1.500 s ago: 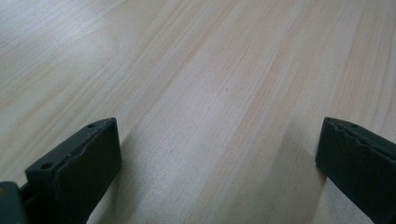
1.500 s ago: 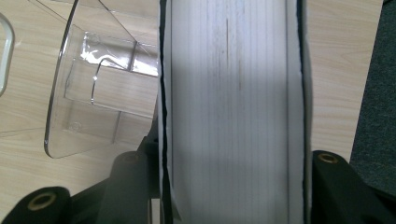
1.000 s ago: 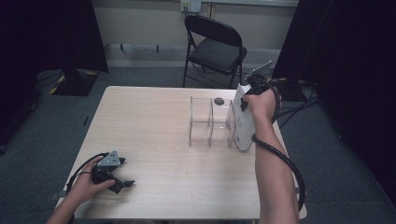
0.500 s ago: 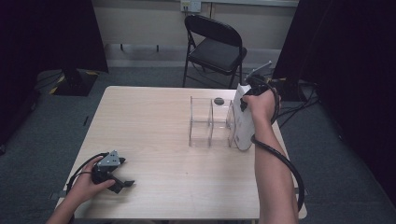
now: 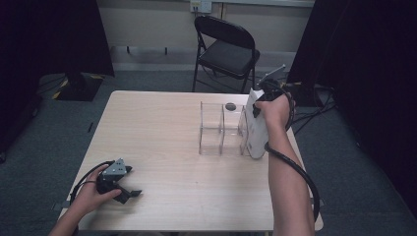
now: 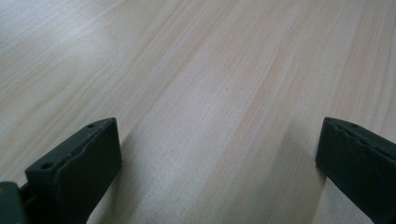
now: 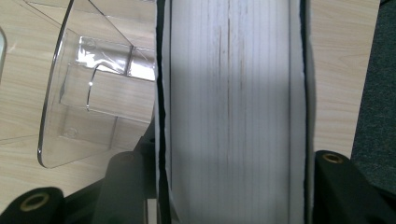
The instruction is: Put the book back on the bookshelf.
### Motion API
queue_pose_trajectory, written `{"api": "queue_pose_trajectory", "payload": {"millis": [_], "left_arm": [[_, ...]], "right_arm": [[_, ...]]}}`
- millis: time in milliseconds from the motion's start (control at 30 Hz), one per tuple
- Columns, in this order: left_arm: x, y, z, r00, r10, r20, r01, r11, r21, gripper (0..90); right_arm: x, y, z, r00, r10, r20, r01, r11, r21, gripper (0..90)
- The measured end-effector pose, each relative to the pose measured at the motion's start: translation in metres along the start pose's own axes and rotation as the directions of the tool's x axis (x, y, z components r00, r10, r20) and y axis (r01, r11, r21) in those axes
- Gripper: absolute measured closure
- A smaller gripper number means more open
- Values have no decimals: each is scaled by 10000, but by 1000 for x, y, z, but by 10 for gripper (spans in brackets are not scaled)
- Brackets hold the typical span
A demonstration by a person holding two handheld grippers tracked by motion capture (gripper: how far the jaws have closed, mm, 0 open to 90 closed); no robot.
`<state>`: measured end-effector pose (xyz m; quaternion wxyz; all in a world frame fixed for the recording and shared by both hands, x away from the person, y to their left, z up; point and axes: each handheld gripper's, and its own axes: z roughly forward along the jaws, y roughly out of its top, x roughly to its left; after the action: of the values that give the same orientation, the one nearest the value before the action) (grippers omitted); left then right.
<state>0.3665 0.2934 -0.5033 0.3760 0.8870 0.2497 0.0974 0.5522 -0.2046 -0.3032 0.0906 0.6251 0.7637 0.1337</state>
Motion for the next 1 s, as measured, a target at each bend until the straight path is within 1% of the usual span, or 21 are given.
{"api": "queue_pose_trajectory", "payload": {"millis": [333,367,567,800,833,967,1000], "left_arm": [[0,0,0,10000,27,-4,-27,10000,19,0],[0,0,0,10000,26,7,-26,10000,-5,0],[1,0,0,10000,34,-5,-34,10000,30,0],[1,1,0,10000,36,-7,-36,10000,33,0],[1,1,0,10000,37,-7,-37,10000,29,0],[1,1,0,10000,33,6,-33,10000,28,0],[1,1,0,10000,35,6,-35,10000,27,0]], "right_arm": [[-2,-2,0,9997,111,-202,-114,9998,-144,452],[-4,-3,0,9995,141,-280,-146,9997,-191,432],[-5,-5,-2,9987,281,-436,-293,9992,-263,383],[-4,-7,-3,9990,167,-407,-185,9988,-447,332],[-4,-9,-3,9987,269,-427,-294,9979,-574,315],[-5,-10,-4,9982,293,-529,-328,9974,-649,302],[-5,-11,-5,9984,296,-476,-328,9972,-673,290]]}}
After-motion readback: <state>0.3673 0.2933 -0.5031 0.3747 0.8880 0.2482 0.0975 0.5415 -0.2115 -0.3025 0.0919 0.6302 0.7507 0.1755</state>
